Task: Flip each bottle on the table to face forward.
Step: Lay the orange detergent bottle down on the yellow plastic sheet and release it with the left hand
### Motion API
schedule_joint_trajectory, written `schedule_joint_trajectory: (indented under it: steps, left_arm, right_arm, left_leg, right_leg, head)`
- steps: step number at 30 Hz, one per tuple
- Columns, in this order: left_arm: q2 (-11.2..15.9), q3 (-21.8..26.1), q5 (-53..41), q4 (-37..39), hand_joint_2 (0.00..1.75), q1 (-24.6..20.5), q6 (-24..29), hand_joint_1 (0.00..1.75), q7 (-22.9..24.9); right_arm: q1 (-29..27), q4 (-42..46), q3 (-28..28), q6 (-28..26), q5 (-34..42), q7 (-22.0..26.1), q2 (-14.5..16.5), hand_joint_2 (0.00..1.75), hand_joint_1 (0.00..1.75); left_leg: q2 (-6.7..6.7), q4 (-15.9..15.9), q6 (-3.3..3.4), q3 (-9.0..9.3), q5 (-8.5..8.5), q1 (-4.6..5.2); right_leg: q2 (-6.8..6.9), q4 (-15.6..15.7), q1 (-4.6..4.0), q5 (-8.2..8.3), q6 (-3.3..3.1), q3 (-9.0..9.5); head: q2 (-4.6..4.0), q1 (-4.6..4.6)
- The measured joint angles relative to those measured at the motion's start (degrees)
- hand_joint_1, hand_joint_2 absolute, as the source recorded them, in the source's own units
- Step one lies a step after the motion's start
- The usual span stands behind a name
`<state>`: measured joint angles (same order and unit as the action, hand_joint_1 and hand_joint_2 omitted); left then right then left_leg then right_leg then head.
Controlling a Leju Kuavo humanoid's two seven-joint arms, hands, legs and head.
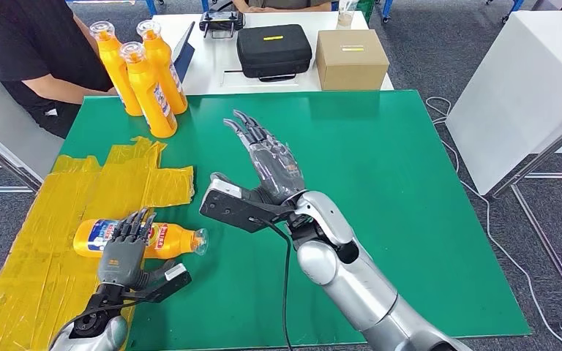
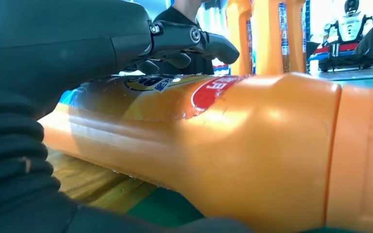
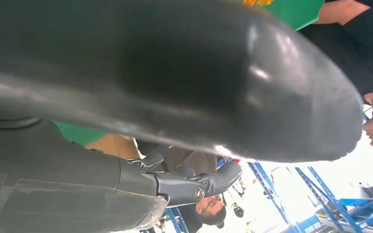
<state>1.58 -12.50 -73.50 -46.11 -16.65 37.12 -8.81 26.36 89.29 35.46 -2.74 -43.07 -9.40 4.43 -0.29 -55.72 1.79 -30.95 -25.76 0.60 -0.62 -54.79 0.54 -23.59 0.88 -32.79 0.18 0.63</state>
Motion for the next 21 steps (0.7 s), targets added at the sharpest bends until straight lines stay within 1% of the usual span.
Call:
schedule_joint_trajectory:
  steps: [3,5,10,12,14,16,18,21]
  left_arm:
    - [-0.1,0.2,3.7,-2.3,0.0,0.9,-1.8,0.0,-1.4]
    - [-0.2,0.6,8.7,-6.1,0.0,2.5,-4.4,0.0,-2.6]
    - [-0.3,2.4,23.1,-22.9,0.0,8.0,-13.4,0.0,-3.3]
    - [-0.1,3.4,33.1,-29.8,0.0,9.6,-16.4,0.0,-6.2]
    - [0.6,4.6,46.4,-37.2,0.0,10.9,-19.9,0.0,-9.5]
    - [1.7,6.0,57.3,-43.9,0.0,11.3,-23.1,0.0,-11.3]
    - [2.7,7.4,63.9,-48.6,0.0,10.8,-25.4,0.0,-12.0]
    - [3.9,8.2,69.2,-52.4,0.0,9.1,-27.4,0.0,-12.1]
  right_arm:
    - [-1.0,0.7,-0.6,0.1,-0.9,0.1,0.0,0.0,0.0]
    - [-1.8,1.1,-1.4,-0.2,-1.5,0.6,0.0,0.0,0.0]
    - [-4.0,2.2,-4.3,-1.7,-0.4,3.8,-0.2,0.0,0.0]
    - [-5.0,2.6,-5.4,-2.9,2.3,7.0,-0.4,0.0,0.0]
    - [-6.4,2.7,-6.7,-4.7,6.8,12.2,-0.6,0.0,0.0]
    - [-7.7,2.7,-8.0,-6.7,11.3,17.9,-0.9,0.0,0.0]
    - [-8.6,2.6,-9.0,-8.5,14.6,22.6,-0.9,0.0,0.0]
    - [-9.5,2.1,-9.7,-11.3,16.2,27.3,-0.8,0.0,0.0]
  left_leg:
    - [0.0,0.0,0.0,0.0,0.0,0.0]
    - [0.01,0.0,0.0,0.0,0.0,0.0]
    - [0.02,0.0,0.0,-0.03,-0.01,0.0]
    - [0.02,0.0,0.0,-0.03,-0.01,-0.01]
    - [0.02,0.0,0.0,-0.04,-0.01,-0.02]
    - [0.02,0.0,0.0,-0.04,-0.01,-0.02]
    - [0.01,0.0,-0.01,-0.04,-0.01,-0.02]
    - [0.0,0.0,-0.01,-0.03,0.0,-0.03]
  right_leg:
    - [0.0,0.0,0.0,0.0,0.0,0.01]
    - [0.0,0.0,0.0,0.0,0.0,0.0]
    - [-0.01,0.0,0.0,0.0,0.0,-0.03]
    - [-0.01,0.0,-0.01,0.0,0.0,-0.04]
    - [-0.01,0.0,-0.03,0.0,0.0,-0.05]
    - [-0.01,0.0,-0.04,0.0,0.0,-0.05]
    - [0.0,0.0,-0.05,0.0,0.0,-0.05]
    - [0.01,0.0,-0.06,0.0,-0.01,-0.03]
  head:
    - [0.0,0.01]
    - [0.0,0.01]
    - [0.0,0.02]
    - [0.0,0.01]
    - [0.0,0.02]
    - [0.0,0.01]
    - [0.0,0.0]
    - [0.0,0.01]
